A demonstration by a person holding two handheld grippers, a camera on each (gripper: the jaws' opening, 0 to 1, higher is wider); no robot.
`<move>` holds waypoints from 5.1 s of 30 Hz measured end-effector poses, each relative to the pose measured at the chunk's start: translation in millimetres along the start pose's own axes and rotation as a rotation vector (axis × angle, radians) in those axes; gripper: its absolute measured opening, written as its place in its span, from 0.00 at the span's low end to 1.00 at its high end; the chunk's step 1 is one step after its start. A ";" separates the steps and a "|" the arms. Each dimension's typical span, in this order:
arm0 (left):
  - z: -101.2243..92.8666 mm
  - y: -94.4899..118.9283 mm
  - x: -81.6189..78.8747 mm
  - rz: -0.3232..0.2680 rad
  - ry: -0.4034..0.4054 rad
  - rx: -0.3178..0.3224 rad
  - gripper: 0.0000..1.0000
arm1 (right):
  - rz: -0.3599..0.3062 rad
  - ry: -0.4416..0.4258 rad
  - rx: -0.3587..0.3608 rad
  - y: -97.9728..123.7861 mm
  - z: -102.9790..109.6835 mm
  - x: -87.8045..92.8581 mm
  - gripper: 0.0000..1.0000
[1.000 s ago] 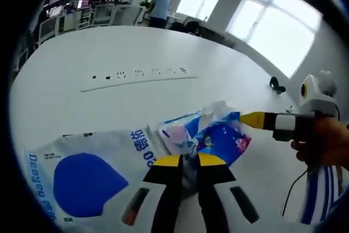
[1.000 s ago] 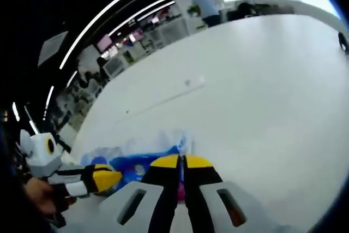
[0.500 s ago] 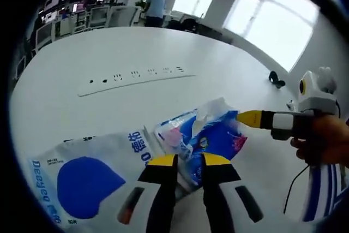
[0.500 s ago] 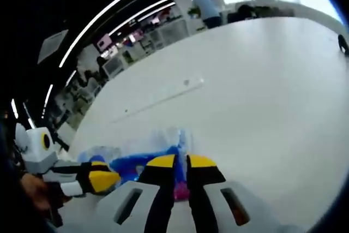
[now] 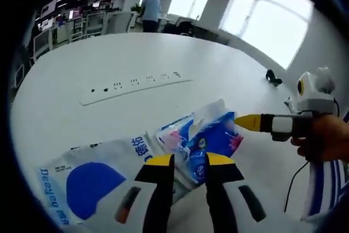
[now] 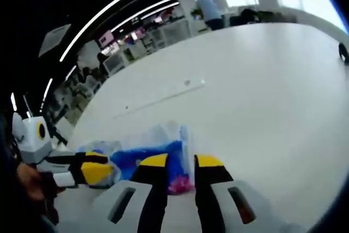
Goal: Arrange the tabletop items into an orderly group along one side of the table until the central work area is clear of visible clutter.
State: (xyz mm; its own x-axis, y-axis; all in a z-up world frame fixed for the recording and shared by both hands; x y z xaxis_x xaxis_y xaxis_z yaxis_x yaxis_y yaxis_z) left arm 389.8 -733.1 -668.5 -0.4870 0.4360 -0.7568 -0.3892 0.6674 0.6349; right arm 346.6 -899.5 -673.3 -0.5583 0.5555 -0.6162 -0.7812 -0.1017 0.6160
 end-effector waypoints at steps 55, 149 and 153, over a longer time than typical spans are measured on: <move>-17.7 99.8 44.9 -0.121 -0.039 -0.057 0.51 | 0.005 0.167 -0.095 103.7 11.4 73.2 0.70; -36.9 191.3 199.1 -0.003 -0.115 -0.334 0.89 | 0.226 0.722 -0.169 109.9 98.3 212.3 0.60; -39.5 189.7 200.2 0.009 -0.139 -0.331 0.84 | 0.228 0.721 -0.171 109.0 99.3 213.4 0.54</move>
State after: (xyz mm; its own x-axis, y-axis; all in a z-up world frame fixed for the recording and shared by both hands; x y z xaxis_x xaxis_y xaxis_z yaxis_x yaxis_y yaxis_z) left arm 187.6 -543.0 -693.4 -0.3893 0.5343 -0.7503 -0.6284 0.4415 0.6405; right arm 170.1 -710.1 -689.0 -0.7085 -0.1627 -0.6867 -0.6250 -0.3073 0.7176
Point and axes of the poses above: the point that each gripper's makers call its tool centre point, and the gripper's own axes: y roughly backward along the fingers, z roughly to its left, x roughly out of its underside, the point moved 5 cm from there along y, roughly backward along the fingers, and after that the axes turned 11 degrees about -y, right-handed, at the moved point
